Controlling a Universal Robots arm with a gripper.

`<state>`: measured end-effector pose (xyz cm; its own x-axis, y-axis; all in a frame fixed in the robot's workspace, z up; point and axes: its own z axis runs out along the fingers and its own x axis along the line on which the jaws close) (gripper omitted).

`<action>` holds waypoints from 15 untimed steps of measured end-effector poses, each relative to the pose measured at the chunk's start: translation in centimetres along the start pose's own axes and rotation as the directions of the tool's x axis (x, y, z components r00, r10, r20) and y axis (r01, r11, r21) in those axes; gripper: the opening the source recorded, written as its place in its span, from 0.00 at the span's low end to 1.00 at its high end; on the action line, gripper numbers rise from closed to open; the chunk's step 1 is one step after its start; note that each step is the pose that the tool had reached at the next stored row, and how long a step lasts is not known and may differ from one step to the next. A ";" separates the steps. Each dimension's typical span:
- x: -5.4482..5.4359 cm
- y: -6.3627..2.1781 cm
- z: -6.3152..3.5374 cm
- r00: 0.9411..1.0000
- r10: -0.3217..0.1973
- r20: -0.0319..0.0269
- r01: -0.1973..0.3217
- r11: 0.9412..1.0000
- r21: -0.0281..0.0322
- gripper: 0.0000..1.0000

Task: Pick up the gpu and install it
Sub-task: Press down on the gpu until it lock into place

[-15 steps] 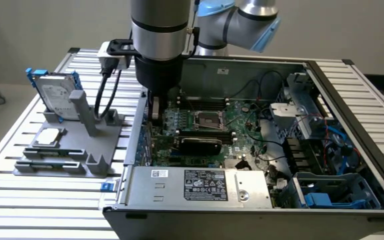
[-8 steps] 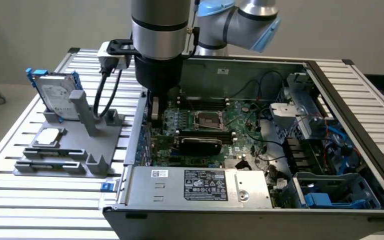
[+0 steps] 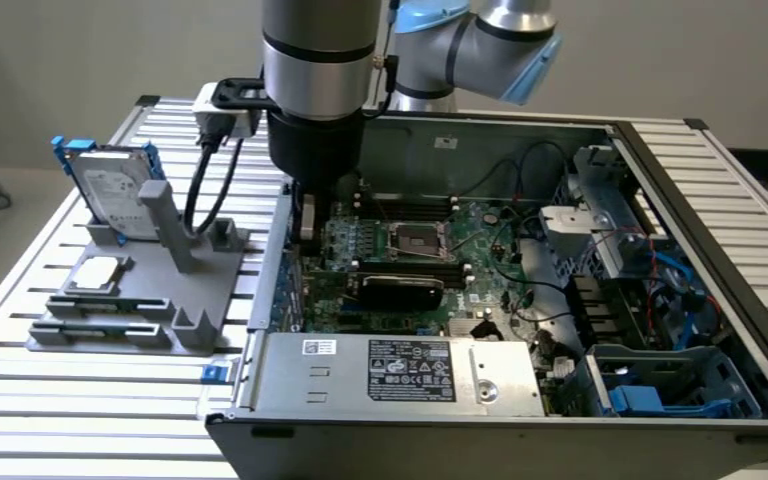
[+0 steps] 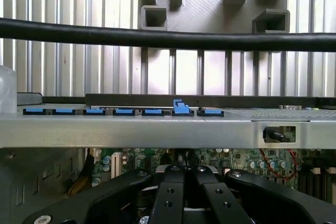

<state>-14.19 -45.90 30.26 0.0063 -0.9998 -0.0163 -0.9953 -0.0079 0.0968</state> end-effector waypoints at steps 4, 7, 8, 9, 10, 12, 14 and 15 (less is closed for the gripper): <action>0.0 0.00 0.02 1.000 0.000 -0.001 0.000 1.000 -0.007 0.11; 0.0 0.00 0.04 1.000 0.000 -0.001 0.000 1.000 -0.011 0.11; 0.0 0.01 0.05 1.000 0.000 -0.001 0.000 1.000 -0.013 0.11; 0.0 0.01 0.05 1.000 0.000 -0.001 0.000 1.000 -0.014 0.11; 0.0 0.01 0.05 1.000 0.000 -0.001 0.000 1.000 -0.015 0.11; 0.0 0.00 0.06 1.000 0.000 -0.001 0.000 1.000 -0.017 0.11; 0.0 0.00 0.05 1.000 0.000 -0.002 0.000 1.000 -0.019 0.11; 0.0 0.00 0.05 1.000 0.000 -0.002 0.000 1.000 -0.020 0.11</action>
<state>-14.20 -45.86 30.21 0.0060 -0.9999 -0.0147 -0.9932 -0.0077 0.1163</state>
